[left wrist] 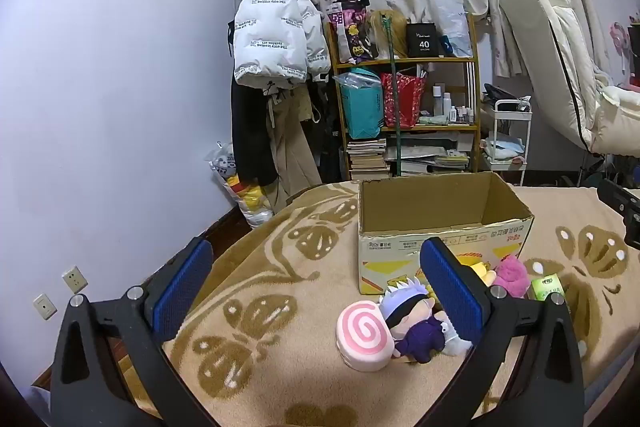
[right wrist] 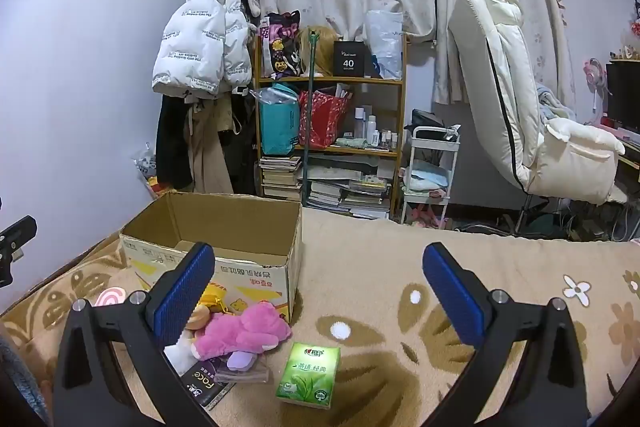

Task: Organize soft objects

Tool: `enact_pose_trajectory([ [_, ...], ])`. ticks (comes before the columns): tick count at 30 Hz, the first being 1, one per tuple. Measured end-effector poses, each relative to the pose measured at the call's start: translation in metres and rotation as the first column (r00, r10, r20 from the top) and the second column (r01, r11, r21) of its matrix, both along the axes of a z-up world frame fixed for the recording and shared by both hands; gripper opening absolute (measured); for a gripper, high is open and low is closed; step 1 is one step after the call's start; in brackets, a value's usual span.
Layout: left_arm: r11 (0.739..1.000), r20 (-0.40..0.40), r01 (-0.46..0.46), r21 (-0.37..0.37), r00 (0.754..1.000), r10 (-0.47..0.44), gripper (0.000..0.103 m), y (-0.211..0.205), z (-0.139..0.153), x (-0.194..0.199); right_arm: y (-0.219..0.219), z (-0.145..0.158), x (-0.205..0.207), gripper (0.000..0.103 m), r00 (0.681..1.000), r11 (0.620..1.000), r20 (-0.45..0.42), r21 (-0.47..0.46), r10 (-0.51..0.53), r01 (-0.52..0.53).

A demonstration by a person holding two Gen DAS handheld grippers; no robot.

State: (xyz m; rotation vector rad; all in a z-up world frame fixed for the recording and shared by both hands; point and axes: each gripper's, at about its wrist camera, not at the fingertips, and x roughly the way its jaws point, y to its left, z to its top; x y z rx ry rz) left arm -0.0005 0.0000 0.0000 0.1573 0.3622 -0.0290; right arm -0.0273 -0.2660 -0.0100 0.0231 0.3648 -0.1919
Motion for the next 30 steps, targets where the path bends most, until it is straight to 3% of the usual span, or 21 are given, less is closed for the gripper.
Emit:
enact_pose_trajectory([
  [30, 1.000, -0.020, 0.009, 0.008, 1.000, -0.009, 0.103, -0.0038, -0.0016, -0.0024, 0.0002, -0.0007, -0.0005, 0.103, 1.000, 1.000, -0.007, -0.003, -0.003, 0.002],
])
